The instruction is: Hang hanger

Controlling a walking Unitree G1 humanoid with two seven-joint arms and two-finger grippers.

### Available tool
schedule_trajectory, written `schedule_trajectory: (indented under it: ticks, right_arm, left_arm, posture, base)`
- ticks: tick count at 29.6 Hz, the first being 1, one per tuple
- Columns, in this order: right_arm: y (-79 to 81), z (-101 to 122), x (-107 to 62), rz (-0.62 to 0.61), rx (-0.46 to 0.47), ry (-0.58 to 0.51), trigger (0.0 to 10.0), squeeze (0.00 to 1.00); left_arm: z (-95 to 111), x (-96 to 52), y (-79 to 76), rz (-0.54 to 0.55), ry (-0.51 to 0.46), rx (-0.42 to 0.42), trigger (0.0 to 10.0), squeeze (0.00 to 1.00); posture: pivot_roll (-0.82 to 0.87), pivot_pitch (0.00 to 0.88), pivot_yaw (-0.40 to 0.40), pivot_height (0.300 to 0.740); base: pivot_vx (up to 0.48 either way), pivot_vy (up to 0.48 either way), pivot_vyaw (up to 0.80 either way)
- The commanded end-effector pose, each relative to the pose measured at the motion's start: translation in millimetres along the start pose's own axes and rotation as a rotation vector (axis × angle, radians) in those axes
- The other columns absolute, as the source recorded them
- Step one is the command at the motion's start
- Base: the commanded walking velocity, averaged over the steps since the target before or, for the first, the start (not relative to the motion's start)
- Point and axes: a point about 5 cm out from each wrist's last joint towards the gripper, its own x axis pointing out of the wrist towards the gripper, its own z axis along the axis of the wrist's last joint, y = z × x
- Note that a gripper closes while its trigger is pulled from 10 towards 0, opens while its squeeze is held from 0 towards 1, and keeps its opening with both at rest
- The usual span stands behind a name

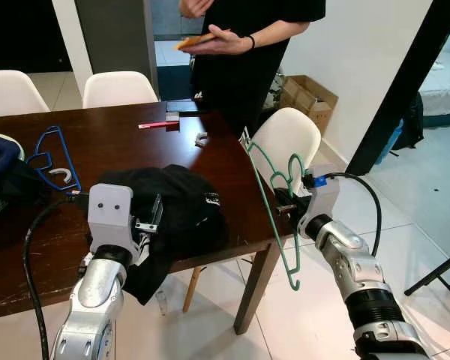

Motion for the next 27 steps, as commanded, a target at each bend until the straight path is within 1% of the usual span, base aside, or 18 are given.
schedule_trajectory:
  ticks: [1,3,4,7,10,11,13,14,20,23,27]
  right_arm:
    - [1.5,1.3,1.8,0.000,-0.001,-0.010,10.0,0.00]
    - [2.2,1.7,2.7,0.001,-0.001,-0.010,10.0,0.00]
    - [3.1,2.0,3.5,0.002,-0.004,-0.011,10.0,0.00]
    - [4.5,2.8,5.0,0.004,-0.007,-0.011,10.0,0.00]
    - [6.1,4.0,6.6,0.011,-0.011,-0.012,10.0,0.00]
    - [6.7,4.7,7.6,0.012,-0.009,-0.013,10.0,0.00]
    - [6.9,5.1,8.1,0.011,-0.006,-0.015,10.0,0.00]
    - [6.9,5.0,8.1,0.009,-0.004,-0.016,10.0,0.00]
    - [8.1,4.5,8.7,0.007,-0.004,-0.019,10.0,0.00]
    - [7.4,5.3,6.8,0.005,-0.005,-0.026,10.0,0.00]
    - [6.5,5.3,5.8,0.004,-0.008,-0.028,10.0,0.00]
  left_arm:
    - [-2.5,1.3,-2.3,-0.003,0.017,0.020,10.0,0.00]
    - [-2.7,2.5,-1.9,-0.004,0.021,0.026,10.0,0.00]
    - [-2.8,3.0,-0.9,-0.004,0.022,0.029,10.0,0.00]
    - [-2.7,4.4,0.7,-0.001,0.023,0.032,10.0,0.00]
    - [-2.6,5.6,2.0,0.001,0.027,0.028,10.0,0.00]
    - [-2.3,6.7,2.8,0.002,0.027,0.028,10.0,0.00]
    - [-2.3,7.4,3.2,0.002,0.027,0.028,10.0,0.00]
    - [-2.5,7.7,3.5,0.003,0.027,0.029,10.0,0.00]
    - [-3.6,9.4,3.4,0.000,0.028,0.032,10.0,0.00]
    - [-3.0,8.6,2.1,-0.002,0.027,0.031,10.0,0.00]
    - [-3.3,8.3,1.4,-0.002,0.028,0.030,10.0,0.00]
  posture:
    - [0.09,0.039,-0.064,0.740]
    - [0.09,0.042,-0.062,0.740]
    - [0.08,0.061,-0.054,0.740]
    - [0.08,0.048,-0.051,0.740]
    - [0.09,0.062,-0.051,0.740]
    - [0.09,0.079,-0.049,0.740]
    - [0.09,0.079,-0.049,0.740]
    - [0.08,0.064,-0.046,0.740]
    - [0.09,0.072,-0.036,0.740]
    - [0.08,0.082,-0.045,0.740]
    - [0.08,0.072,-0.044,0.740]
  base:
    - [-0.274,0.000,0.00]
    - [-0.277,0.000,0.00]
    - [-0.296,0.000,0.00]
    - [-0.294,0.000,0.00]
    - [-0.296,0.000,0.00]
    - [-0.296,0.000,0.00]
    - [-0.296,0.000,0.00]
    - [-0.292,0.000,0.00]
    - [-0.294,0.000,0.00]
    - [-0.295,0.000,0.00]
    - [-0.294,0.000,0.00]
